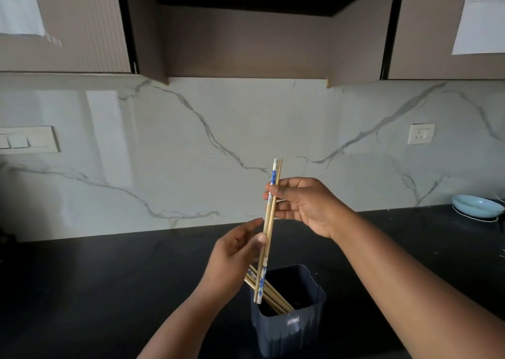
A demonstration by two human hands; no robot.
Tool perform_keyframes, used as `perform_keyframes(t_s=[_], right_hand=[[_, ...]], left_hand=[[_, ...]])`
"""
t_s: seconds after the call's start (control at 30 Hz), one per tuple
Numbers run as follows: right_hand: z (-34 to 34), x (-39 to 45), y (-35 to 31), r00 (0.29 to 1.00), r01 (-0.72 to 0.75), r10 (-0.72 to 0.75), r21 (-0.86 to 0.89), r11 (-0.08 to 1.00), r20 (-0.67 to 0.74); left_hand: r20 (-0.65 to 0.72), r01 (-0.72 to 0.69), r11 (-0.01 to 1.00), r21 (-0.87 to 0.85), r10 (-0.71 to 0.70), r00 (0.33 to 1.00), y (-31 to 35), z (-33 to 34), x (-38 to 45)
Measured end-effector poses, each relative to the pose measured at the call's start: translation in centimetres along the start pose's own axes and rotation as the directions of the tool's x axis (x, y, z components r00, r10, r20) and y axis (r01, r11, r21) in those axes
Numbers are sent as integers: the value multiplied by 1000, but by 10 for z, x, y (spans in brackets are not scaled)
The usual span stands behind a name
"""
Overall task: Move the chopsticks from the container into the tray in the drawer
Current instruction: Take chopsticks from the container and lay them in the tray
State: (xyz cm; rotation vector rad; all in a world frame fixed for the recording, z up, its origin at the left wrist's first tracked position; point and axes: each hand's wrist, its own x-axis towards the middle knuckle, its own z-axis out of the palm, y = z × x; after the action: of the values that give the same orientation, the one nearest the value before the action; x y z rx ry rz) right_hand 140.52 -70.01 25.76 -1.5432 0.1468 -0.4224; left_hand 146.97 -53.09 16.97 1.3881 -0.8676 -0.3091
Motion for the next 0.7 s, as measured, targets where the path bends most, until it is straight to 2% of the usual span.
perform_keyframes(t_s=[0.03, 0.1, 0.13, 0.2, 0.27, 0.3, 0.37, 0.47, 0.57, 0.63, 0.7], right_hand=[[3, 0, 3, 1000, -7, 7, 5, 1000, -1], [5, 1, 7, 1000, -19, 19, 16, 1000, -1], [5, 1, 8, 1000, -24, 24, 16, 1000, -1], [6, 1, 10, 999, -39, 39, 14, 999, 0], [7, 1, 12, 998, -57, 57, 20, 998, 9], [8, 1, 14, 998, -67, 67, 22, 998, 14], [11, 1, 17, 996, -82, 82, 16, 996, 23], [15, 1, 21, 995, -99, 98, 17, 995, 33], [15, -1, 23, 993, -114, 111, 63, 991, 48], [14, -2, 23, 991, -130, 125, 106, 986, 54], [11, -4, 24, 988, -153, 148, 147, 977, 47]], left_hand=[[0, -49, 998, 32, 49, 999, 0, 0, -1], [46, -239, 933, 267, 236, 971, -5, -9, -5], [108, -344, 840, 419, 330, 938, -8, -17, -7], [265, -513, 541, 667, 470, 842, -15, -30, -8], [398, -604, 264, 752, 549, 735, -18, -38, -7], [440, -626, 171, 761, 574, 690, -20, -39, -6], [488, -654, 59, 754, 615, 619, -21, -40, -5], [537, -686, -24, 727, 643, 546, -21, -42, -3], [564, -710, -53, 702, 650, 509, -17, -43, -4], [554, -724, -42, 689, 675, 488, -9, -43, -5], [517, -747, 14, 665, 713, 473, 3, -43, -5]])
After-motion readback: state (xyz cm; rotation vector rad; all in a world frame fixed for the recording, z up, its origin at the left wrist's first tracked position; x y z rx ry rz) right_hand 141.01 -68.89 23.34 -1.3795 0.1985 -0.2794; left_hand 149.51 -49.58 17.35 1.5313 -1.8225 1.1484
